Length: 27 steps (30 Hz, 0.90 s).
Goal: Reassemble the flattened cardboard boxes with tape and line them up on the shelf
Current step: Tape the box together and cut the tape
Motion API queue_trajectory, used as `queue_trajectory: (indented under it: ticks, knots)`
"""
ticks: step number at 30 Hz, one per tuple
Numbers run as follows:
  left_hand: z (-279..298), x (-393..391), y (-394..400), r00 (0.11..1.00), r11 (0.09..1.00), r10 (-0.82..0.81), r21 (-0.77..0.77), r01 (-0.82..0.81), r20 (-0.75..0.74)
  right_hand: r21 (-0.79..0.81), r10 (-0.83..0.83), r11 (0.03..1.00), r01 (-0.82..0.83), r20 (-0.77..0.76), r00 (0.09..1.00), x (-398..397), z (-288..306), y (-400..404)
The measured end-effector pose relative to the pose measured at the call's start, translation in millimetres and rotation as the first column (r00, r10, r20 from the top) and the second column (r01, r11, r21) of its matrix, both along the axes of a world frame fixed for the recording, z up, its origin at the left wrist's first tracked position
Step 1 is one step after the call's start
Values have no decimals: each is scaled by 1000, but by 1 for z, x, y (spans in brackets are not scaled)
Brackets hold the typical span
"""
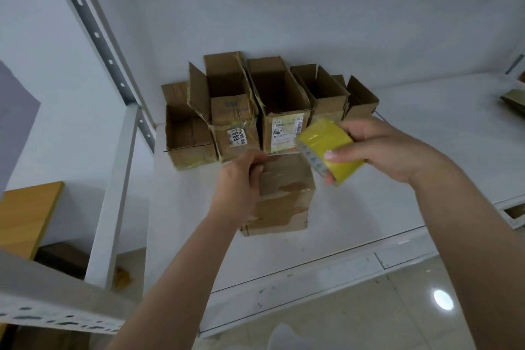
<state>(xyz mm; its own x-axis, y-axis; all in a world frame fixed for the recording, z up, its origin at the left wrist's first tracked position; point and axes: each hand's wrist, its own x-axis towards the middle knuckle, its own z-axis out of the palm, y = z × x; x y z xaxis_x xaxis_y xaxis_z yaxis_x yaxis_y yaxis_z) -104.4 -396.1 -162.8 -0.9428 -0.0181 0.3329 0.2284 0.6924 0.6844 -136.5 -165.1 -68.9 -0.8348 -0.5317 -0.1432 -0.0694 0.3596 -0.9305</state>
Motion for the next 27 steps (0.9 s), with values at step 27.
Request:
queue_trajectory:
  ticks: [27]
  knots:
    - [-11,6,5,997,724,-14,689,-38,70,329,350,889,-318,-42,936,-25,14,-40]
